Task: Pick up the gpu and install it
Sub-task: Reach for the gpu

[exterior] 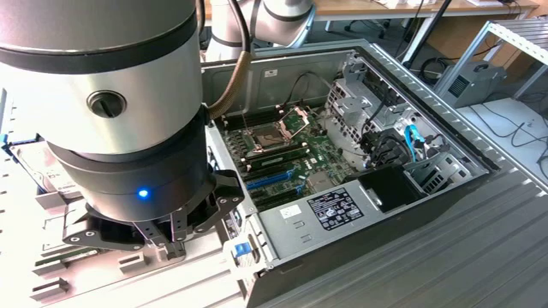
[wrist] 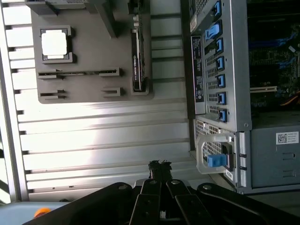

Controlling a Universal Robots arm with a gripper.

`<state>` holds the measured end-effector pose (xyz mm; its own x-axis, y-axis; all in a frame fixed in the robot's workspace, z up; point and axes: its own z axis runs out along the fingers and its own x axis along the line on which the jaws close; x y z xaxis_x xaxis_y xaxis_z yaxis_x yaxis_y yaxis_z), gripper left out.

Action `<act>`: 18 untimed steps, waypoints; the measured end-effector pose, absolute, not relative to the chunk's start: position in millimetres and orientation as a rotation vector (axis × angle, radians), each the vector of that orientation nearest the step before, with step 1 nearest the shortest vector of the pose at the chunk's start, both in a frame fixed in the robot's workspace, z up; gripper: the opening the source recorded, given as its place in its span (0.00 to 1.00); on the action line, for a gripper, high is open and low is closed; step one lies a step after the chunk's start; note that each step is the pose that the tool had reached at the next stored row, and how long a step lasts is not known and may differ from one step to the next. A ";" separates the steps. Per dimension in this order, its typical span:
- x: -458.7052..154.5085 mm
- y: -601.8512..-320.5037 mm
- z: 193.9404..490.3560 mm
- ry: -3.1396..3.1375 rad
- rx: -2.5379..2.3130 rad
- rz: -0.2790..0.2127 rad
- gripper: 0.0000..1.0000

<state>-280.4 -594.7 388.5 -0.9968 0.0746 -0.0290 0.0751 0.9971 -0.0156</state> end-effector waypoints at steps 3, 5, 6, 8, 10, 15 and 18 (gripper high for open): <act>-280.4 -596.8 388.5 3.111 0.117 -0.027 0.11; -280.4 -598.2 388.5 3.111 0.117 -0.028 0.11; -280.3 -599.3 388.5 3.111 0.117 -0.029 0.11; -280.4 -601.3 388.4 3.111 0.117 -0.030 0.11; -280.4 -602.6 388.5 3.111 0.117 -0.031 0.11; -280.4 -606.1 388.4 3.111 0.117 -0.034 0.11; -280.4 -608.0 388.4 3.111 0.117 -0.035 0.11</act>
